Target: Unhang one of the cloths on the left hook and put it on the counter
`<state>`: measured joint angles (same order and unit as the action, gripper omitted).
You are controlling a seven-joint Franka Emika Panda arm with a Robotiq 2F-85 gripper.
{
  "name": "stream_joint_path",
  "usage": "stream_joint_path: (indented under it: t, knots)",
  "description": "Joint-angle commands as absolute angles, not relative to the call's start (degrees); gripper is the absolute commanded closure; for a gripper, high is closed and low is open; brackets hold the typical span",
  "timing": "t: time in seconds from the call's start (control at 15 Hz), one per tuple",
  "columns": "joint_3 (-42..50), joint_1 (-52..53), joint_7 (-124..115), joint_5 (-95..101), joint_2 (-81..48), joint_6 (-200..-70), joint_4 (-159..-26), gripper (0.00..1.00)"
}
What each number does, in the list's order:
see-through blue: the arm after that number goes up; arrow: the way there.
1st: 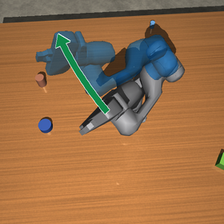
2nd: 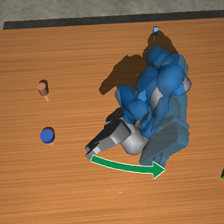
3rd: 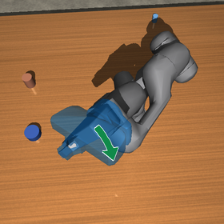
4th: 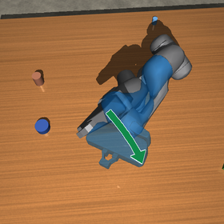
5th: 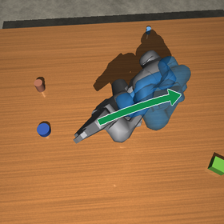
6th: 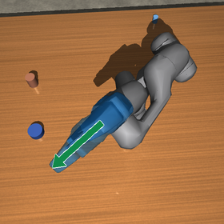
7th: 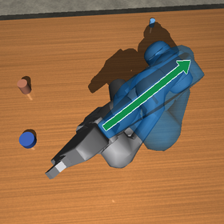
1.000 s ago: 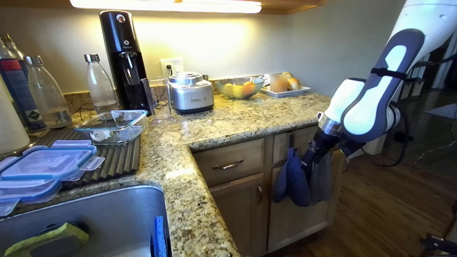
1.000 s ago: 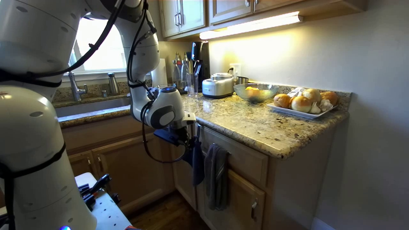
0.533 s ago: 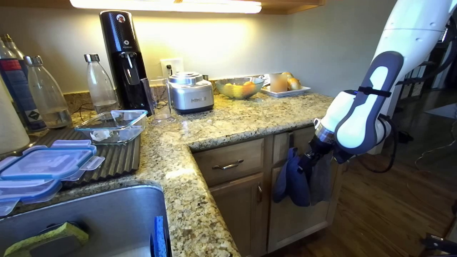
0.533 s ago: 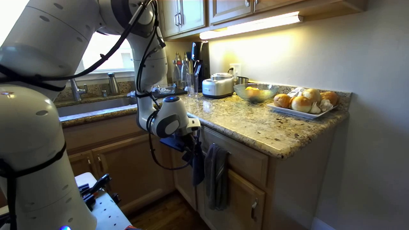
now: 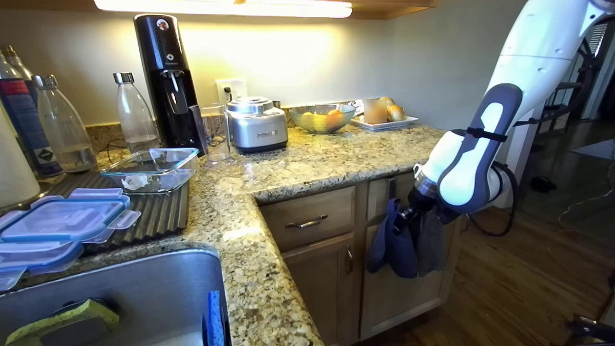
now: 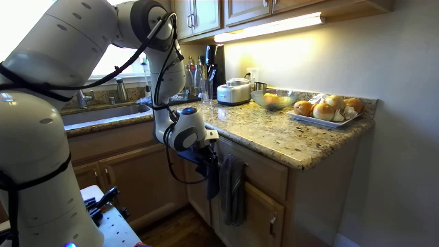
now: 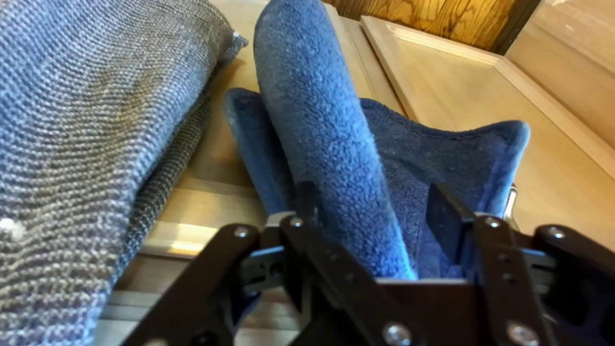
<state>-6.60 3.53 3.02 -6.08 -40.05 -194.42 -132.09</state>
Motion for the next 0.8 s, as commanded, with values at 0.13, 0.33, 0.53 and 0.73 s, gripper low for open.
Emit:
stream_joint_path:
  t: [0.13, 0.33, 0.53, 0.73]
  knots:
    - [-6.65, 3.26, -0.54, -5.18, -38.55, -197.38, -134.09, 0.80]
    - [-6.97, 2.58, -2.16, -5.46, -36.09, -195.36, -136.56, 0.93]
    - [-7.87, 1.60, -2.84, -4.85, -33.97, -194.35, -138.54, 0.94]
    - [-10.49, -1.18, -2.93, -3.34, -31.59, -193.47, -140.41, 0.93]
